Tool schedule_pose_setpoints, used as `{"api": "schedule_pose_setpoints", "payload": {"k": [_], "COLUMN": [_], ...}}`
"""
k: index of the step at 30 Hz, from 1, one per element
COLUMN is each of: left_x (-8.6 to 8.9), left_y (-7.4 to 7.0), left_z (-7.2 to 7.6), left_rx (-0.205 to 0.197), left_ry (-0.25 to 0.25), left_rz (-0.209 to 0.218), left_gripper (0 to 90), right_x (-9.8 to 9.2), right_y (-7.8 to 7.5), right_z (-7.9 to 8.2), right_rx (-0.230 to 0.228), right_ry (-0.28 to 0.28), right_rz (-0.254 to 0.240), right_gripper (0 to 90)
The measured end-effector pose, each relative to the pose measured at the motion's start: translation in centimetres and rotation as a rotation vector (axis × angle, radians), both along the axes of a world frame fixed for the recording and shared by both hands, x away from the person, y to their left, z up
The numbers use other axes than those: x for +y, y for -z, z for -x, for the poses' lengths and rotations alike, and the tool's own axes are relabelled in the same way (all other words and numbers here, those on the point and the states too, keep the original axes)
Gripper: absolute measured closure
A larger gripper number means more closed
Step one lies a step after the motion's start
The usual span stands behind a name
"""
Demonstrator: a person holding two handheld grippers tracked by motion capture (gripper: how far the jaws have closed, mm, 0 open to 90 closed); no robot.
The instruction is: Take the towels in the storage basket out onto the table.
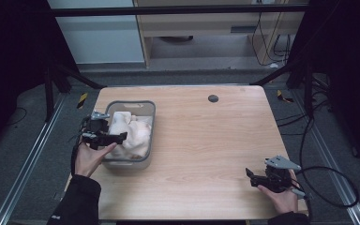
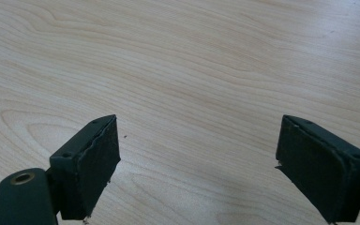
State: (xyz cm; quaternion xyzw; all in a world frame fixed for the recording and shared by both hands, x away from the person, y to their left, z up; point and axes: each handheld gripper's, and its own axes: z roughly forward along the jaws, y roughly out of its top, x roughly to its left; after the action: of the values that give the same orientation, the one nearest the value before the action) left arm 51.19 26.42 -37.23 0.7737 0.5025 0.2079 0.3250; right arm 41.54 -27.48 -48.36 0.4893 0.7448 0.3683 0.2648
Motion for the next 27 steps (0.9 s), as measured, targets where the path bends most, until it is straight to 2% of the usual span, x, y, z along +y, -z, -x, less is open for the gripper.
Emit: {"api": "schedule_pose_setpoints", "payload": {"k": [17, 22, 27], "left_x": [-0.4, -0.2, 0.0], "left_y": [1.5, 2.6, 2.9], "left_z": [-1.6, -2.1, -2.2], "left_rx": [0.047, 0.075, 0.087], "left_ry": [-0.022, -0.033, -0.032], "left_rz": [-0.023, -0.012, -0.008], "left_gripper": [16.7, 15.8, 16.5], "right_x": [0.0, 0.1, 0.1], "right_y": [0.1, 0.2, 0.3], "right_z": [-0.2, -0.2, -0.3], "right_rx": [0.02, 0.032, 0.04], "right_ry": [-0.006, -0.009, -0.013], "right_rz": [0.002, 0.005, 0.006], "right_gripper": [11.9, 11.2, 10.8]}}
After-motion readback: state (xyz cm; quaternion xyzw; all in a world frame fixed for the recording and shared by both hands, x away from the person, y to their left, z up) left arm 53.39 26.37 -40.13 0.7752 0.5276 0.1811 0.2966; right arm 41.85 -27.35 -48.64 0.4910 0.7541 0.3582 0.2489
